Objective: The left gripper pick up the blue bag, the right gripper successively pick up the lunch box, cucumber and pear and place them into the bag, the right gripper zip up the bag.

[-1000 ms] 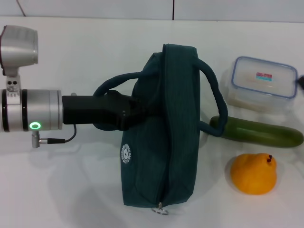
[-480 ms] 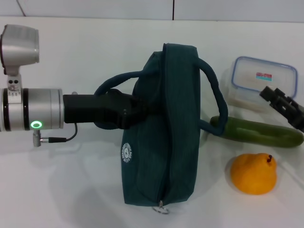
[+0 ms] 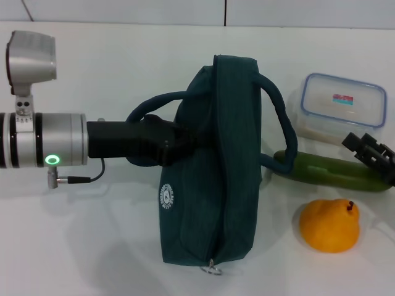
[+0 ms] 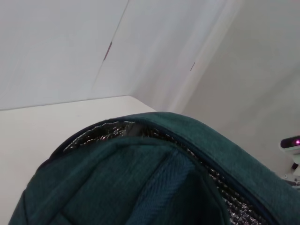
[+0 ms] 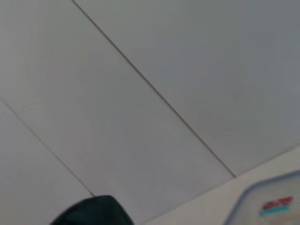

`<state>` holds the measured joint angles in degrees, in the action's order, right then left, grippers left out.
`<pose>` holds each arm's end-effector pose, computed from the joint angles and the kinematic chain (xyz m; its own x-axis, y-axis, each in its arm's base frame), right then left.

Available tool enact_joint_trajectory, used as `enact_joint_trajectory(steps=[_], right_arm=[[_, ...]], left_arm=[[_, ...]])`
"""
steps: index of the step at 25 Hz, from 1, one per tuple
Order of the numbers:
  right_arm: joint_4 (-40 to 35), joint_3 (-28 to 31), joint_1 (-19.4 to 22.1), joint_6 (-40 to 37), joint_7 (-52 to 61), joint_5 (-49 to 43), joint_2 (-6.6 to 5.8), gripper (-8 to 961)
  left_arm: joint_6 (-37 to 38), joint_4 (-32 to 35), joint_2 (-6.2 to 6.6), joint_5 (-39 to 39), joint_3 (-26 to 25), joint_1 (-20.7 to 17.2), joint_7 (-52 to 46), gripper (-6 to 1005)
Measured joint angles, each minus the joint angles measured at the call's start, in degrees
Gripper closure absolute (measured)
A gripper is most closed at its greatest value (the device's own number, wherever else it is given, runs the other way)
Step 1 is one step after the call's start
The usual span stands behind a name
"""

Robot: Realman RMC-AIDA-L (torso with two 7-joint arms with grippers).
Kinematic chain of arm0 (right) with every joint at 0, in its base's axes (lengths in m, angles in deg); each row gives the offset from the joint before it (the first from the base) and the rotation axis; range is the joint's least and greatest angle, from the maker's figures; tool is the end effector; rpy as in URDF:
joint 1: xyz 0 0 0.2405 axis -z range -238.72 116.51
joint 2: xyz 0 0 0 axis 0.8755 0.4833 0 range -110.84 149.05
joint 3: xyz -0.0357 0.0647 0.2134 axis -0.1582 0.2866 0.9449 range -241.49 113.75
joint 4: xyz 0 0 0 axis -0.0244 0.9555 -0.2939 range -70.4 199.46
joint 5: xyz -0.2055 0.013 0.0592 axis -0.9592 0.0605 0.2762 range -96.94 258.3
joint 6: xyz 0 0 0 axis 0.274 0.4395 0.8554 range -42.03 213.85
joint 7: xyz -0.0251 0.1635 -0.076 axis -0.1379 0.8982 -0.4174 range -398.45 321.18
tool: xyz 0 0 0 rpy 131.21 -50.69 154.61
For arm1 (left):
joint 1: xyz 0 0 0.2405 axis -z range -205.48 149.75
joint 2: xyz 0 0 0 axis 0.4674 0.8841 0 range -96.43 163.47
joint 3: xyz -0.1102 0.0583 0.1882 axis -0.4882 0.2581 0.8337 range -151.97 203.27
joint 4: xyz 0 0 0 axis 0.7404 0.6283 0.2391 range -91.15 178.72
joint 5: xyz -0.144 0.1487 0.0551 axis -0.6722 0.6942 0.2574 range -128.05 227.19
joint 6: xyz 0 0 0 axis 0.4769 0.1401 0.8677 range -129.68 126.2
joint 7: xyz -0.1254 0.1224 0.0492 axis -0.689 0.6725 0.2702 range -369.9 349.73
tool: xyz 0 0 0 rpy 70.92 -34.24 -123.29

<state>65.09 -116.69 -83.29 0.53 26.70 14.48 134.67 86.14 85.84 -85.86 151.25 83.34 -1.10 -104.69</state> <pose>0.2854 0.2859 -0.0367 0.2074 -0.4268 -0.8802 -0.8677 -0.4958 0.0360 -0.1960 0.3197 -0.0379 0.6983 0.5043 0.5080 0.5546 -0.8298 0.0615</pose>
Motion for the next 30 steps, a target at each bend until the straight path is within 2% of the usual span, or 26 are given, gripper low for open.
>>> enact_joint_trajectory(steps=[22, 30], right_arm=[[-3.1, 0.9, -0.4, 7.6, 1.0, 4.5, -0.03, 113], [-3.1, 0.9, 1.9, 7.4, 7.0, 10.2, -0.07, 112]], left_arm=[[-0.4, 0.0, 0.03, 0.1, -0.3, 0.0, 0.6, 956], [-0.5, -0.1, 0.03, 0.1, 0.0, 0.0, 0.6, 956]])
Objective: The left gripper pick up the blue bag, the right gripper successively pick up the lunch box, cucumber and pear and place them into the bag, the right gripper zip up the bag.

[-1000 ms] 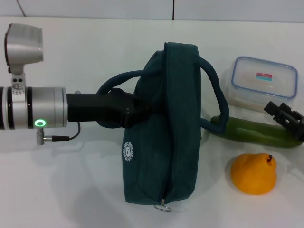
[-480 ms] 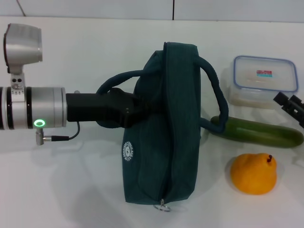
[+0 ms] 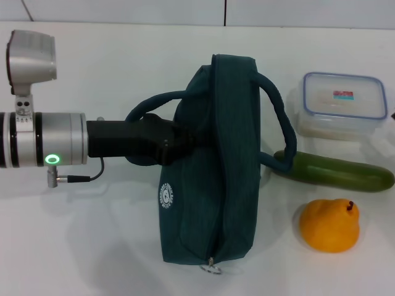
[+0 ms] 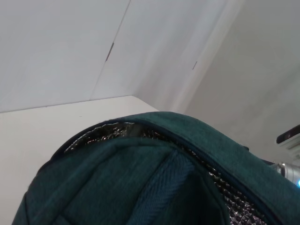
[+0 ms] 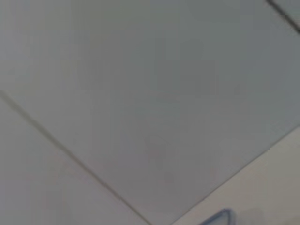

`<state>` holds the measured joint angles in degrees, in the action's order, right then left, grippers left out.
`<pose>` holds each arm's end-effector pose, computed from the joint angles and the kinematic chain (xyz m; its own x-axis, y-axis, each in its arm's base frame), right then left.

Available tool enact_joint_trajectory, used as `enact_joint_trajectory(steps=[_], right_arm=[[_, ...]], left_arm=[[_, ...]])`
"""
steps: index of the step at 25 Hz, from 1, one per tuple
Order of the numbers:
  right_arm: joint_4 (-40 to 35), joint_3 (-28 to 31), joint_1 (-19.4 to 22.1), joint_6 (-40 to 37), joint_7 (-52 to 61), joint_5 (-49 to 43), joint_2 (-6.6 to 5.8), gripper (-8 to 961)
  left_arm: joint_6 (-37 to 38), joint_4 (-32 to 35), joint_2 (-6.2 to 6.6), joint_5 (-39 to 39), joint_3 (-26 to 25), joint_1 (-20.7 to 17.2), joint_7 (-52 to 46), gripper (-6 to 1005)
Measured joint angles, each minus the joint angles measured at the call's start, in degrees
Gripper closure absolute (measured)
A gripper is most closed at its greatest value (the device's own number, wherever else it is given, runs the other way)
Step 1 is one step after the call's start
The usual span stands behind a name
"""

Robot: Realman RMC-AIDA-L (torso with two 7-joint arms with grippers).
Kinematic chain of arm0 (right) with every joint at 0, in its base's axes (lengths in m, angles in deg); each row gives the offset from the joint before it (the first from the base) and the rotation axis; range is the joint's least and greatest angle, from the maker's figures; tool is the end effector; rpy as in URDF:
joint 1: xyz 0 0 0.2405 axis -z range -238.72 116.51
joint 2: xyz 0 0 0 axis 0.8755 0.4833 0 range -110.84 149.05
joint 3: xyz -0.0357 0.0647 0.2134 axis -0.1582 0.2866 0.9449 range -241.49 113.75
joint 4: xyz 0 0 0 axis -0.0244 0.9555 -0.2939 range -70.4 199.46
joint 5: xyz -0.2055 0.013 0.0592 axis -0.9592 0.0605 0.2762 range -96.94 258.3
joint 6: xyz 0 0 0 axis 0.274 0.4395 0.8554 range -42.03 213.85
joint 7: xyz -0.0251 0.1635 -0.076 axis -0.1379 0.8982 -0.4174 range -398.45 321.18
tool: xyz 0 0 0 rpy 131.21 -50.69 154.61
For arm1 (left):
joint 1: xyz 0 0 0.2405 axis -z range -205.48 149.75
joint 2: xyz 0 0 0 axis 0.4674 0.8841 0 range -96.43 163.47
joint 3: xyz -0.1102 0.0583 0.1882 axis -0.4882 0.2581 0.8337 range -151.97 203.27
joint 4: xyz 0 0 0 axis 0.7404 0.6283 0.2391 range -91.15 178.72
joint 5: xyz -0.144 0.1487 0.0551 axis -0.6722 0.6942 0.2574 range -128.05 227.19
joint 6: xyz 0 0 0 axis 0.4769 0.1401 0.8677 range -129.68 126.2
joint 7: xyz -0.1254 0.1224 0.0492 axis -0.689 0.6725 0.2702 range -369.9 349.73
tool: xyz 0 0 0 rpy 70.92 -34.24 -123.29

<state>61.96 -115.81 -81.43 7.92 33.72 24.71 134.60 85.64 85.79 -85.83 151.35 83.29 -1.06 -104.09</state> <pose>0.3193 0.3084 -0.0064 0.0462 -0.3476 -0.9365 -0.9560 -0.2873 0.0595 -0.1971 0.3211 -0.0379 0.7043 0.4959 0.5079 0.5515 -0.8328 0.0483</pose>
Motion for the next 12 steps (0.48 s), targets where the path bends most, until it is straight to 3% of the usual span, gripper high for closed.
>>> enact_joint_trajectory(steps=[12], right_arm=[[1.3, -0.2, 0.2, -0.2, 13.1, 1.2, 0.03, 113]], left_arm=[[0.0, 0.0, -0.09, -0.1, 0.1, 0.0, 0.0, 956]])
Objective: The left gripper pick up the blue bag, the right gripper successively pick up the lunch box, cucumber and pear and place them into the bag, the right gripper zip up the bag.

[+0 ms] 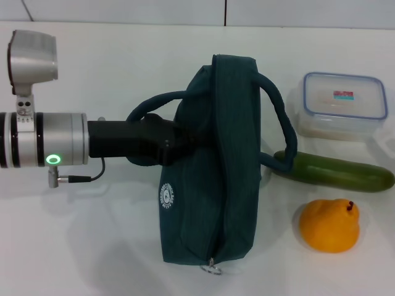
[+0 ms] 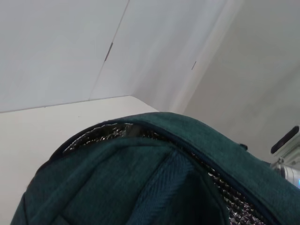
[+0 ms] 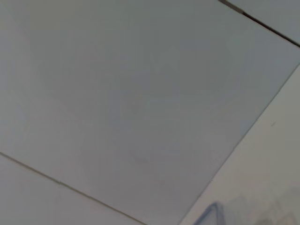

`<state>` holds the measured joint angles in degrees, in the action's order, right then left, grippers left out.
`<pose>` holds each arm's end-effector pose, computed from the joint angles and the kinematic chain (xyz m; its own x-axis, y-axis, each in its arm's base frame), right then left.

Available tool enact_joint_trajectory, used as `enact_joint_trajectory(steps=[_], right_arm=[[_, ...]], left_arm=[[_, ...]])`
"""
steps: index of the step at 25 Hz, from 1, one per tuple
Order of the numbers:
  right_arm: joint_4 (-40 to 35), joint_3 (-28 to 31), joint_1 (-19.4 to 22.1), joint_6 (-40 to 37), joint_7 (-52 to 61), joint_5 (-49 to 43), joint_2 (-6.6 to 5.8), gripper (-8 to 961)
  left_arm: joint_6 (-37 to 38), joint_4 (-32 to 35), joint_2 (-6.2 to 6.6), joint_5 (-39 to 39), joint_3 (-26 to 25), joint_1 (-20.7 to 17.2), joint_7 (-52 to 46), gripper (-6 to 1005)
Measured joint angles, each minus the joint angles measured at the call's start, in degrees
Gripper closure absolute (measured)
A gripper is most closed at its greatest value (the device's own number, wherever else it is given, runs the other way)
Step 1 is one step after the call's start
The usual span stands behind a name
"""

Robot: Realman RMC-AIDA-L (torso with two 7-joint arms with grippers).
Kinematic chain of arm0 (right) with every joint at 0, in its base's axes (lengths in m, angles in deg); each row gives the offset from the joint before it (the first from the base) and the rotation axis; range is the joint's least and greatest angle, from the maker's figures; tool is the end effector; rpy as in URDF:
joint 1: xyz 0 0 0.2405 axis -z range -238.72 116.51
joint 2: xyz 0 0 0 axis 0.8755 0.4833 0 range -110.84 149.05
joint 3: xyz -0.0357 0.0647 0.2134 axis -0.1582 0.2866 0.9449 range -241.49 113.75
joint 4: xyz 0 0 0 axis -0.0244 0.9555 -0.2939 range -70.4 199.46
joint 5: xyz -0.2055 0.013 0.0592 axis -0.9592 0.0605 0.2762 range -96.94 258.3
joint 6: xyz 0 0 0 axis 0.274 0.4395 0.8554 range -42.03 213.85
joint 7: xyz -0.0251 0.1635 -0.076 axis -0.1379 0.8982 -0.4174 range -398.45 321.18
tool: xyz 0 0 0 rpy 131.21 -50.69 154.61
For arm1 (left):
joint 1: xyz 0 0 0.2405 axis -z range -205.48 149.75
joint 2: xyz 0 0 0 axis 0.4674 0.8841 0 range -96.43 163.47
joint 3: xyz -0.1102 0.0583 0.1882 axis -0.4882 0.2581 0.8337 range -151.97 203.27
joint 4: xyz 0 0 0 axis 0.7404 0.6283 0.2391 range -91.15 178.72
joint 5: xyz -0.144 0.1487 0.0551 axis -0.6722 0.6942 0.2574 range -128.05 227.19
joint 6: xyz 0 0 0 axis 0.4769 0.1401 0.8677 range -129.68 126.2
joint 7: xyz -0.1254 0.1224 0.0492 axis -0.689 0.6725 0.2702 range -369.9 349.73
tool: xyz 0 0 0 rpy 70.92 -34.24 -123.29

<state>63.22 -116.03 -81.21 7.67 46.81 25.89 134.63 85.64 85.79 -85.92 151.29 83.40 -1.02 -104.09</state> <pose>0.3225 0.3045 -0.0078 -0.1969 -0.3965 -0.8967 -0.9408 -0.1809 0.2866 -0.1963 0.3209 -0.0386 0.7043 0.4956 0.5082 0.5501 -0.8336 0.0505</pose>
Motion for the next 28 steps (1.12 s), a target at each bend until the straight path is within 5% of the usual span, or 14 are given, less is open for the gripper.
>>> enact_joint_trajectory(steps=[28], right_arm=[[-1.2, 0.1, -7.4, 8.3, 14.1, 0.1, -0.11, 125]], left_arm=[[0.4, 0.0, 0.1, 0.0, 0.0, -0.3, 0.4, 957]])
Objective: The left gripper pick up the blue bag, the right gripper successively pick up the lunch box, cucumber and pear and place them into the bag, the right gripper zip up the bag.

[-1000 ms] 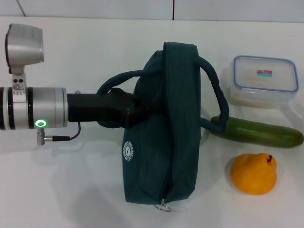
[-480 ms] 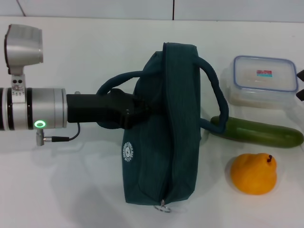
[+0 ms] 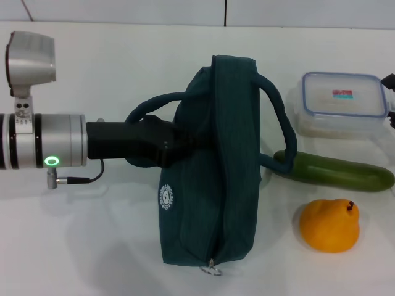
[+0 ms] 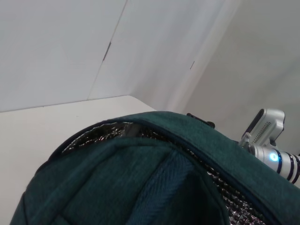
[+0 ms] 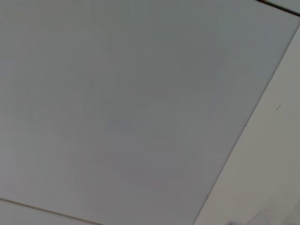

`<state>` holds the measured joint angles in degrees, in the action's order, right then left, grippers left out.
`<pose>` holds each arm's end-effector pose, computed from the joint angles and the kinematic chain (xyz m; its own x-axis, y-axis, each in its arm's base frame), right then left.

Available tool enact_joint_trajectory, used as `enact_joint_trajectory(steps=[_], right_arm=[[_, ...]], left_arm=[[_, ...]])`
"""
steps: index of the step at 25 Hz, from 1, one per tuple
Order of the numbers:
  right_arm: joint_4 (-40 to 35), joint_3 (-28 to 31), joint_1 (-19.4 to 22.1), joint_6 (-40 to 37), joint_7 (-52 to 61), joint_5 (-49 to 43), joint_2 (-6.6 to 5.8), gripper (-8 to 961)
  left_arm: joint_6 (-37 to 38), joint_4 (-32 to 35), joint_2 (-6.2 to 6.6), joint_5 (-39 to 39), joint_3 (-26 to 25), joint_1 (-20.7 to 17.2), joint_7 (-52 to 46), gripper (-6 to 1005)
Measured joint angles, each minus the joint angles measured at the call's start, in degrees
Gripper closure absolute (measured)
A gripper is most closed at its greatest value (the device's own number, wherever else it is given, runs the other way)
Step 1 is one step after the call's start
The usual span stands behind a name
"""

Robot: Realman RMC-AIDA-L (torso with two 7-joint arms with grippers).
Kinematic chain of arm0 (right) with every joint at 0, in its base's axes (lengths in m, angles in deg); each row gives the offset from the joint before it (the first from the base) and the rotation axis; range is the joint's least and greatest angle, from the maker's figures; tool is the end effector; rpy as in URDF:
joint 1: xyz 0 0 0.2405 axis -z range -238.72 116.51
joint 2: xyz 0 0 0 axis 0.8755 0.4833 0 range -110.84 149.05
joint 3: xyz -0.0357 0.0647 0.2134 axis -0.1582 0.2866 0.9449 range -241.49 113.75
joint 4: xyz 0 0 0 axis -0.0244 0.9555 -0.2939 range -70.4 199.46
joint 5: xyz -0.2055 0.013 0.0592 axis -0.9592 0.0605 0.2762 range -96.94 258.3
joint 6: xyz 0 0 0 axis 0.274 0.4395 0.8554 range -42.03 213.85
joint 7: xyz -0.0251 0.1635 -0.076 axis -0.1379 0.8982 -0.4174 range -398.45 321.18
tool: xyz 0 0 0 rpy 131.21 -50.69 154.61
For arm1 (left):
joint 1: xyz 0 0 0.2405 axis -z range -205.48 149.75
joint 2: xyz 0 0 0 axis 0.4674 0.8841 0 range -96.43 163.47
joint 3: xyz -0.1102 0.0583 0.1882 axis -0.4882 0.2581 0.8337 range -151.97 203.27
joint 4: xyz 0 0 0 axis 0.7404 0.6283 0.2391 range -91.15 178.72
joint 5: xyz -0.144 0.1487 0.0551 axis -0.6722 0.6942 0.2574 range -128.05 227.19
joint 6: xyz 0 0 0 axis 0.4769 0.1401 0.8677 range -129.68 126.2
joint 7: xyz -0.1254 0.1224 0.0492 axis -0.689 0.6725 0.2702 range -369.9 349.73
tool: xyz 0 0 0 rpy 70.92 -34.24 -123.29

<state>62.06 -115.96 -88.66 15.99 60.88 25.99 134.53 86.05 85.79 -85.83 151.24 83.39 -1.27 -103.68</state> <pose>0.3027 0.3532 -0.0114 -0.3558 -0.4509 -0.8186 -0.8961 -0.0839 0.4358 -0.1973 0.3192 -0.0380 0.7065 0.4923 0.5084 0.5456 -0.8364 0.0517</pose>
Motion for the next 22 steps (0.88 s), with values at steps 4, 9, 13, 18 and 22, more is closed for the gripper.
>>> enact_joint_trajectory(steps=[4, 9, 13, 18, 22], right_arm=[[-0.8, 0.1, -0.4, 1.7, 0.1, 0.1, 0.16, 131], [-1.0, 0.1, -0.9, 3.4, 0.6, 0.2, 0.17, 139], [-1.1, 0.1, -1.2, 4.2, 1.0, 0.3, 0.3, 145], [-1.0, 0.1, -1.8, 4.6, 1.0, 0.5, 0.52, 153], [-0.8, 0.1, -2.3, 4.4, 1.0, 0.7, 0.56, 160]], left_arm=[[-0.1, 0.0, 0.0, 0.0, 0.0, 0.1, 0.1, 957], [-0.1, 0.0, 0.0, 0.0, 0.0, 0.1, 0.2, 957], [0.0, 0.0, 0.0, 0.0, 0.0, 0.1, 0.3, 957], [0.0, 0.0, -0.02, 0.0, 0.0, 0.0, 0.8, 956], [0.0, 0.0, -0.07, 0.0, 0.0, -0.2, 1.2, 956]])
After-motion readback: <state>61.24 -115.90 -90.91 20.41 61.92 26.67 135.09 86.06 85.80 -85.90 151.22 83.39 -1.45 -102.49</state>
